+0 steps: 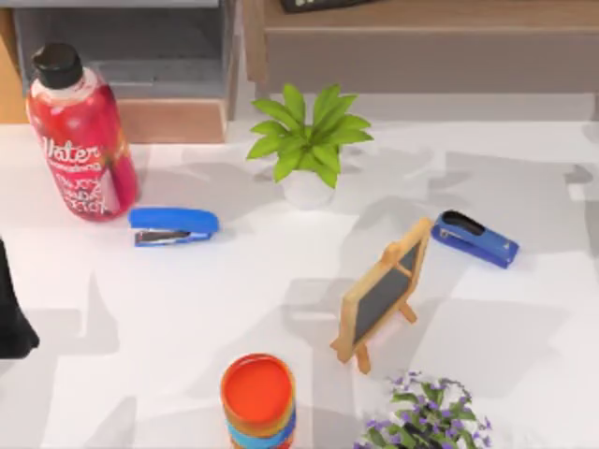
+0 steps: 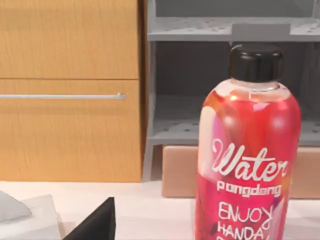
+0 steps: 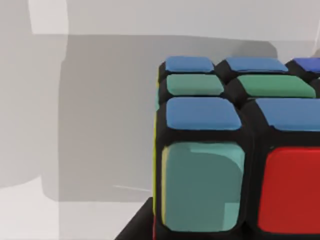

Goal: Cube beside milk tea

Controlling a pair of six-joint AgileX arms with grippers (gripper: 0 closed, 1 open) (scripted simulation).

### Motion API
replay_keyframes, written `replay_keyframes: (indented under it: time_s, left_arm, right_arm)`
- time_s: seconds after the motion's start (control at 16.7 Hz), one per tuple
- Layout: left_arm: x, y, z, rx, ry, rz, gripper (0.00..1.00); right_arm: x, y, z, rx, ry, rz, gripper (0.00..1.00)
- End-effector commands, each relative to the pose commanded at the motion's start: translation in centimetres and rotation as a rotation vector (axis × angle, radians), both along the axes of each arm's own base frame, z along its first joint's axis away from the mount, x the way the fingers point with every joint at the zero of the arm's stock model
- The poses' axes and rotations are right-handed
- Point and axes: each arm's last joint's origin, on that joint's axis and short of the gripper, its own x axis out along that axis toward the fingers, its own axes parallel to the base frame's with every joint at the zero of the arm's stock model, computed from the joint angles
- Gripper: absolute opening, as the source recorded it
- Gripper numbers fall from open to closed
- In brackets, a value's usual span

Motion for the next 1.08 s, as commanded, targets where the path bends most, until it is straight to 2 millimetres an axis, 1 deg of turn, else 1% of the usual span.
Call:
replay_keyframes:
  time_s: [0.72, 0.78, 1.08]
  left_arm:
    - [0.0, 0.0, 0.0, 0.0, 0.0, 0.0, 1.0]
    - [0.0, 0.0, 0.0, 0.0, 0.0, 0.0, 1.0]
    - [0.0, 0.0, 0.0, 0.0, 0.0, 0.0, 1.0]
  right_arm:
    - [0.0, 0.0, 0.0, 0.0, 0.0, 0.0, 0.98]
    - [0.0, 0.0, 0.0, 0.0, 0.0, 0.0, 1.0]
    - [0.0, 0.0, 0.0, 0.0, 0.0, 0.0, 1.0]
